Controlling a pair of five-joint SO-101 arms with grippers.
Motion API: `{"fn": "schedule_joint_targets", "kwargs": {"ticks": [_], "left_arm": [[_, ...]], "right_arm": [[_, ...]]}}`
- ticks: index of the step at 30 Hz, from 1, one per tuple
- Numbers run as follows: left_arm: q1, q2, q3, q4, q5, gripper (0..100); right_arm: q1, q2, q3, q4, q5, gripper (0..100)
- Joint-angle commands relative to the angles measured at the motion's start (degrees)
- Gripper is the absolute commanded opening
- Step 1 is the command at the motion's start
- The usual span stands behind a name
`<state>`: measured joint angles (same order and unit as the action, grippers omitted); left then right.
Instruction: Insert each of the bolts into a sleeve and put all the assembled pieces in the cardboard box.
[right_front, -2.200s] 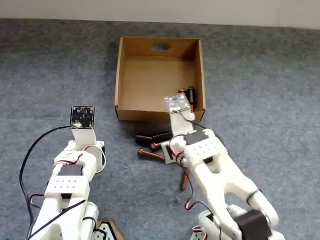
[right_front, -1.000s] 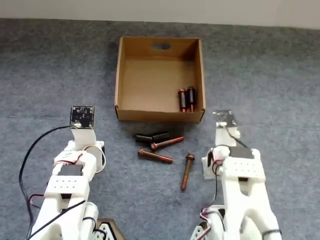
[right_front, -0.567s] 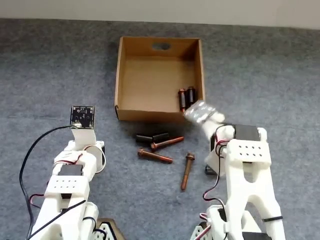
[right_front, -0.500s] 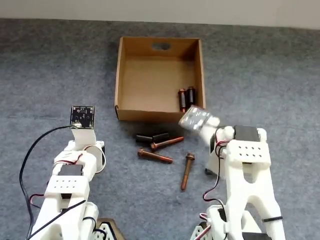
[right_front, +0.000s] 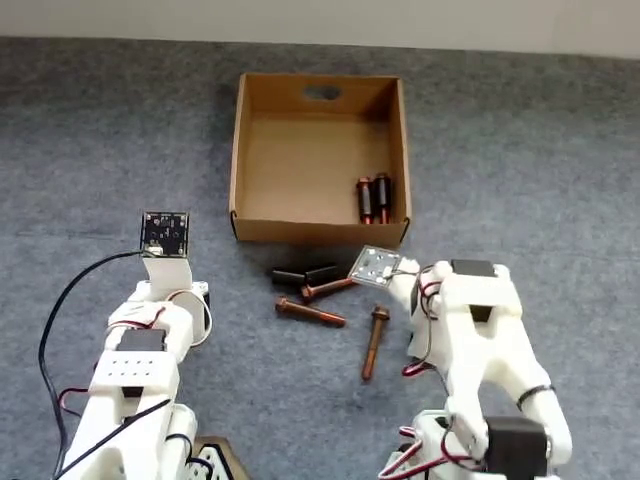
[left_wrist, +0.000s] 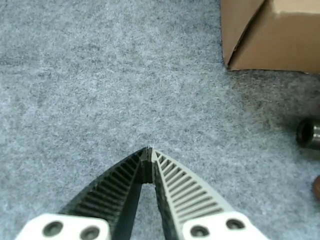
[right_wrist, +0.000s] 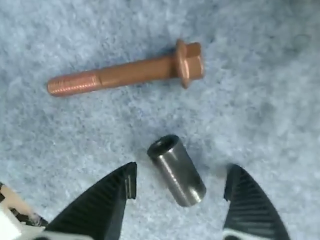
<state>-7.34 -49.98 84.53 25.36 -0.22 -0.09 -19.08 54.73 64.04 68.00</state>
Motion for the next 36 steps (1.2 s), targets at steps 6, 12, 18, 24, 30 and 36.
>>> {"fn": "schedule_joint_targets", "kwargs": {"ticks": [6, 12, 18, 24, 30, 36], "left_arm": [[0.6, -0.3, -0.2, -0.9, -0.3, 2], [0.6, -0.3, -0.2, -0.9, -0.3, 2], [0.6, -0.3, -0.2, -0.9, -0.3, 2], [0.6, -0.3, -0.2, -0.9, -0.3, 2], [0.6, -0.3, -0.2, -0.9, -0.3, 2], [0.5, -0.3, -0.2, -0.9, -0.3, 2]], "right_arm": [[0.3, 1.4, -4.5, -0.9, -15.1, 1.0], [0.0, 2.0, -8.2, -1.4, -46.1, 0.8], [0.0, 2.0, -8.3, -1.4, -50.2, 7.7], [-0.1, 2.0, -8.1, -1.4, -50.1, 17.3], [-0.1, 2.7, -8.0, -2.3, -50.1, 17.1], [0.2, 13.4, -8.4, -10.1, -44.0, 17.0]]}}
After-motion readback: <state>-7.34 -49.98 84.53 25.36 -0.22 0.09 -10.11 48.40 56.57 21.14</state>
